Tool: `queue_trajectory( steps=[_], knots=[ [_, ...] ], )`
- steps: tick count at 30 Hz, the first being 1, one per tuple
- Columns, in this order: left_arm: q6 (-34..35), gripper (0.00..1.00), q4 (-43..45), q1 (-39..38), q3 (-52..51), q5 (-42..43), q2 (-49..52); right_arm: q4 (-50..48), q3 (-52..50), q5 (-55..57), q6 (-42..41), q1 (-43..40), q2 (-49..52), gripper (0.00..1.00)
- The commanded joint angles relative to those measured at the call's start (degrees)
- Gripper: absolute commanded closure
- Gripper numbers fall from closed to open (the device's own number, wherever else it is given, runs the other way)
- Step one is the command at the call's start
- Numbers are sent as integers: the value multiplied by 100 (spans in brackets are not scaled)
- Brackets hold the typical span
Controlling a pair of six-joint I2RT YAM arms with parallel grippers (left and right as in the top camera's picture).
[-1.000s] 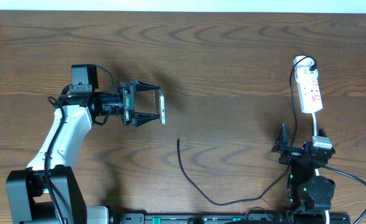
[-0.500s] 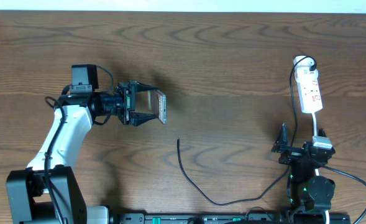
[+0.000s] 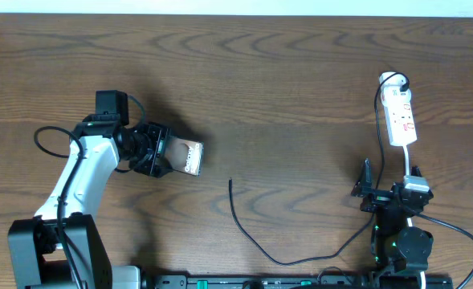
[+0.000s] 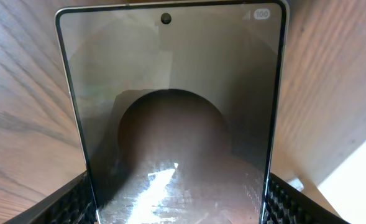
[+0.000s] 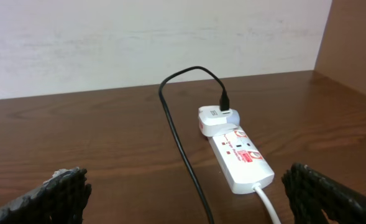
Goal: Plug charger to phone and switch on socket
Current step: 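Lift the phone with the left gripper and tilt it upright, then move the right gripper toward the phone held by the left gripper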
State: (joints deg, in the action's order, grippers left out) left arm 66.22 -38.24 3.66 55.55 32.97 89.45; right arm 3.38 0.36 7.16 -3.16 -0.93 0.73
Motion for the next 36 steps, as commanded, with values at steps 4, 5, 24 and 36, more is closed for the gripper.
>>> queue_trajectory(
  steps=[4, 5, 24, 36],
  knots=[
    [-57, 92, -280, 13, 13, -634, -142, -17, -4, 393, 68, 17, -9, 1],
    [-59, 92, -328, 13, 13, -664, -142, -17, -4, 387, 68, 17, -9, 1],
    [4, 93, -457, 13, 13, -667, -142, -125, -4, -850, -192, 17, -2, 1],
    [2, 92, -459, 13, 13, -667, -142, 125, 780, -2337, -490, 17, 468, 1]
  ],
)
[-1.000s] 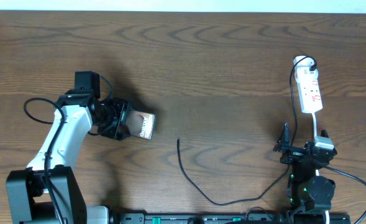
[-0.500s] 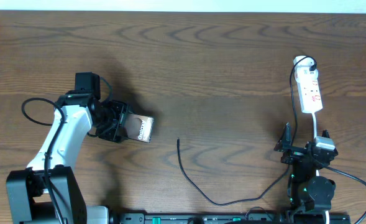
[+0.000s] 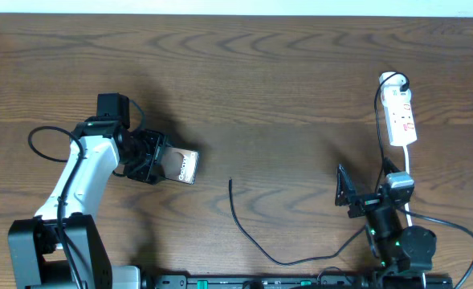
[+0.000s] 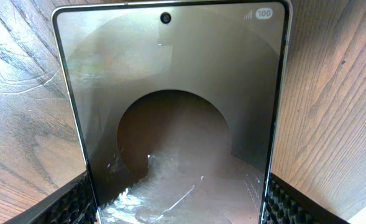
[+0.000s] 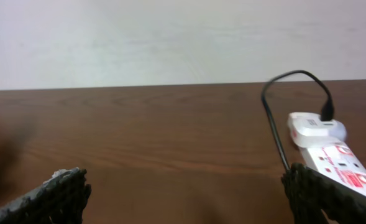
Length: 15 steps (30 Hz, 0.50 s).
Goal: Plug charger to phone and switch on socket
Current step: 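Move the right gripper toward the phone held by the left gripper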
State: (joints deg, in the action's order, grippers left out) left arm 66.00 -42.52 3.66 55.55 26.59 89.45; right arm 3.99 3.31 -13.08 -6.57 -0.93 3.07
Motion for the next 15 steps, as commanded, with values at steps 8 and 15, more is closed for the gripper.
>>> queue_trajectory(
  steps=[8, 15],
  knots=[
    [26, 92, -31, 11, 13, -28, -142, 715, 2457, -1429, 107, 17, 3097, 1],
    [26, 92, -28, 13, 13, -28, -142, 710, 4039, -4323, 81, 17, 6122, 1]
  ],
)
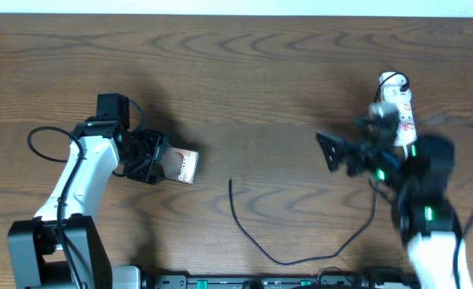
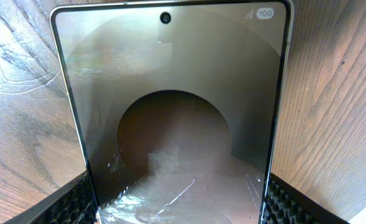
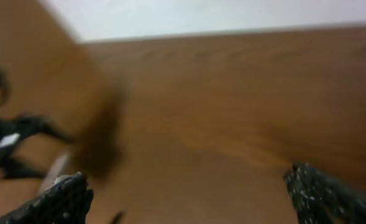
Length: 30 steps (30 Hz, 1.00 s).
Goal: Plug charger to phone and switch on socket
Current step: 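Move the right gripper toward the phone held by the left gripper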
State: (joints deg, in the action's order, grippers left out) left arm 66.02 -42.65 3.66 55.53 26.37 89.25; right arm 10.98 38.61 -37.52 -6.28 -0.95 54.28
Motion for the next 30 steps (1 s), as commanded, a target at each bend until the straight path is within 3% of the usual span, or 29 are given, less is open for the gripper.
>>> queue_trajectory(
  steps=[1, 6, 11, 15, 19, 30],
  knots=[
    [24, 92, -15, 13, 15, -7, -122, -11, 710, -2293, 24, 31, 1453, 1],
    [24, 92, -15, 13, 15, -7, -122, -452, 1176, -3191, -811, 289, 3051, 1],
    [28, 92, -7, 13, 15, -7, -122, -1834, 1180, -3357, -2120, 721, 4074, 1],
    [72, 92, 35, 13, 15, -7, -122, -2761, 1180, -3276, -2710, 1113, 4500, 1],
    [81, 93, 125, 13, 15, -7, -122, -3003, 1180, -2660, -2957, 1633, 4625, 1],
    [1425, 93, 162, -9, 15, 15, -122, -3117, 1180, -1001, -2970, 2793, 4625, 1]
  ],
)
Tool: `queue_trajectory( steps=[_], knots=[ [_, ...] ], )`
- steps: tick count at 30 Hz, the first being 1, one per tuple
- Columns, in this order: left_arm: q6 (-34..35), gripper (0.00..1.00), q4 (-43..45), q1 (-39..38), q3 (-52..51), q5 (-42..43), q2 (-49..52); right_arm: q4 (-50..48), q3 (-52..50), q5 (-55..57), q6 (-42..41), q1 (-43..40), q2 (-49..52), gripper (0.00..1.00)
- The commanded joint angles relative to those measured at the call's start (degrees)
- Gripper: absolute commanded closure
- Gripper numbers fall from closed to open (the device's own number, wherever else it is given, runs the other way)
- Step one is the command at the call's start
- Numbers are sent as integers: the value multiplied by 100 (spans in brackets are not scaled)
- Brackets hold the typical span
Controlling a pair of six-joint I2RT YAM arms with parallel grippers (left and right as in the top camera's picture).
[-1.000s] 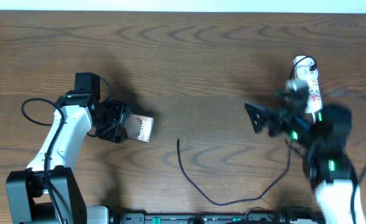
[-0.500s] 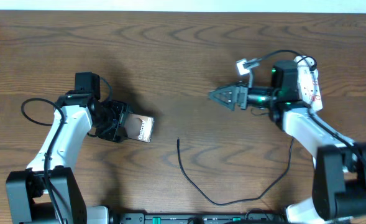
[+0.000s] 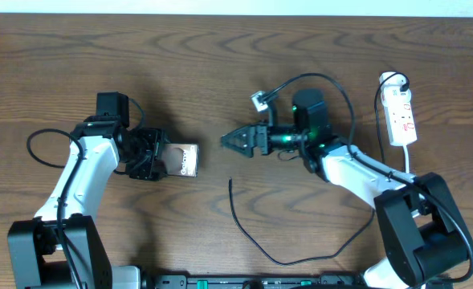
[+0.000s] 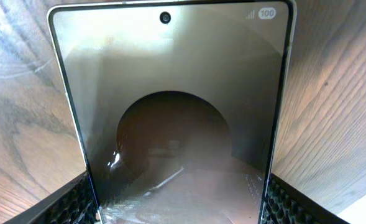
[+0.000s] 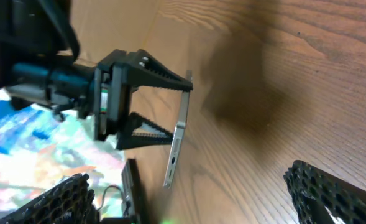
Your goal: Plug charger to phone and switch on socket
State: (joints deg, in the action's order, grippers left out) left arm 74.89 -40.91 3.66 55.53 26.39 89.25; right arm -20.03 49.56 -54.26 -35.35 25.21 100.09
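Observation:
My left gripper [image 3: 165, 159] is shut on the phone [image 3: 188, 160], gripping its two long edges. In the left wrist view the phone's dark screen [image 4: 170, 112] fills the frame between my fingers [image 4: 77, 199]. The right gripper [image 3: 226, 143] is open at the table's middle, pointing left at the phone, a short gap away. The right wrist view shows the phone edge-on [image 5: 176, 146] with its port end facing the camera. The black cable's free end [image 3: 230, 182] lies on the table just below the right gripper. The white power strip [image 3: 401, 116] lies at the right.
A white charger adapter [image 3: 391, 79] sits in the strip's far end, and its black cable [image 3: 288, 261] loops along the table's front edge. The right arm [image 3: 356, 172] stretches across the right half of the wooden table [image 3: 236, 72].
The right arm has gone from the right side near the power strip to the table's middle, its open gripper now facing the phone. The left gripper still holds the phone, barely shifted.
At first the right arm was folded at the front right, looking at the power strip, while the left gripper held the phone. Then the right wrist had turned left. Then the arm was raised beside the strip. Now it reaches the middle, open, near the phone.

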Motion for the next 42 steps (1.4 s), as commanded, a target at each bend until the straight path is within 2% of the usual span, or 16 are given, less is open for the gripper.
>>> queue_trajectory(
  steps=[1, 5, 12, 23, 36, 42],
  knots=[
    [702, 93, -13, -42, 15, 15, -122, -15, 85, 804, -63, 249, 44, 1],
    [1139, 93, 94, -282, 15, 9, -122, -17, 85, 1056, -61, 455, 44, 1],
    [1193, 92, 732, -804, 15, 2, -122, 7, 85, 1067, -59, 682, 44, 1],
    [1360, 93, 772, -1154, 15, 33, -122, 17, 85, 1064, -61, 748, 44, 1],
    [1611, 93, 1294, -1180, 15, 1038, -122, 15, 85, 1067, -61, 748, 44, 1],
    [1611, 93, 1296, -1309, 15, 1091, -122, 17, 85, 1064, -61, 748, 44, 1]
  ],
)
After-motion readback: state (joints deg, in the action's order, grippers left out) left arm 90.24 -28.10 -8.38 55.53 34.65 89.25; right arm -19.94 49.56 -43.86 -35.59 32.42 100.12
